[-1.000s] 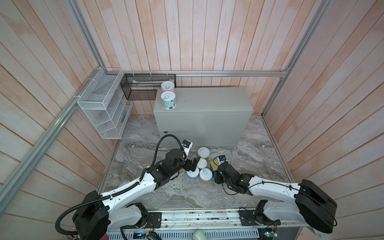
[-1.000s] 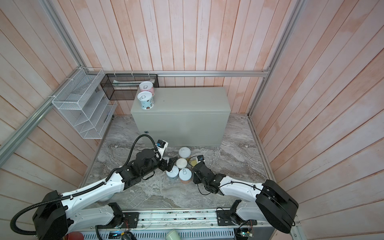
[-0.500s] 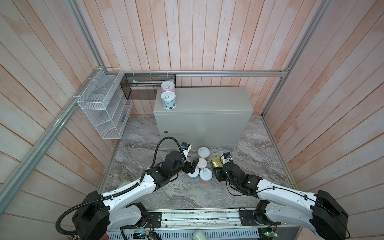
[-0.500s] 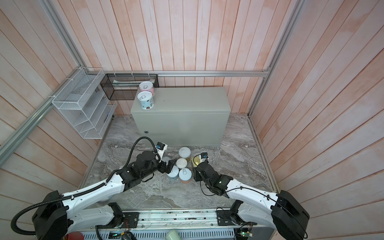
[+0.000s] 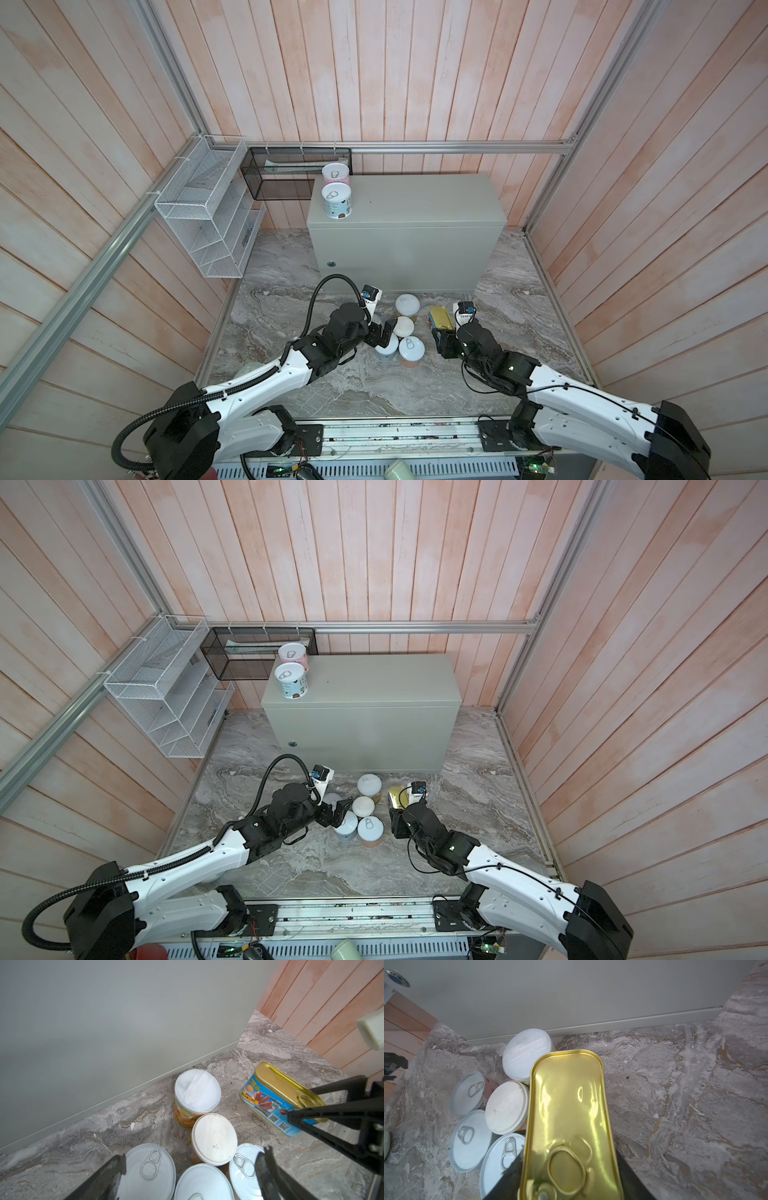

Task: Place and organize the canned foods onto the counter
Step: 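Close the right gripper on the gold-lidded blue tin and lift it, then raise the gold tin with the right gripper up to the cabinet top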

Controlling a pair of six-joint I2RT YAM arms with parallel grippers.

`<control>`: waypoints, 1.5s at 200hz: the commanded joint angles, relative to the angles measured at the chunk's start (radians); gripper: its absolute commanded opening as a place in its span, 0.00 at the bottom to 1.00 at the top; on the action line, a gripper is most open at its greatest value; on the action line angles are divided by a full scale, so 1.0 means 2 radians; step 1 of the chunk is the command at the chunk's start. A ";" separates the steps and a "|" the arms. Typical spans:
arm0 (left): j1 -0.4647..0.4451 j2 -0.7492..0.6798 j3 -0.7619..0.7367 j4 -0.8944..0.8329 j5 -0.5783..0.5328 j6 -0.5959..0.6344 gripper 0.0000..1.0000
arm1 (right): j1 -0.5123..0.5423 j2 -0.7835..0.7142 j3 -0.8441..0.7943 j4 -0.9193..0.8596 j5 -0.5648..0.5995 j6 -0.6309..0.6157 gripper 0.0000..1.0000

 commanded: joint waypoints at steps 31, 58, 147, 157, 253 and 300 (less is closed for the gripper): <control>-0.003 -0.037 -0.023 0.000 -0.031 -0.006 1.00 | -0.003 -0.004 0.046 0.003 0.005 -0.007 0.47; -0.003 -0.056 -0.041 0.000 -0.050 -0.015 1.00 | -0.002 0.007 0.072 -0.014 0.009 -0.019 0.46; -0.003 -0.047 -0.080 0.030 -0.082 -0.018 1.00 | -0.003 -0.001 0.127 -0.029 -0.011 -0.043 0.45; -0.003 -0.043 -0.085 0.040 -0.086 -0.014 1.00 | -0.003 0.000 0.135 -0.036 -0.011 -0.047 0.45; -0.003 -0.029 -0.129 0.125 -0.056 0.022 1.00 | -0.003 -0.020 0.203 -0.020 -0.037 -0.081 0.44; -0.003 -0.021 -0.132 0.133 -0.057 0.035 1.00 | -0.003 0.013 0.270 -0.044 -0.050 -0.097 0.42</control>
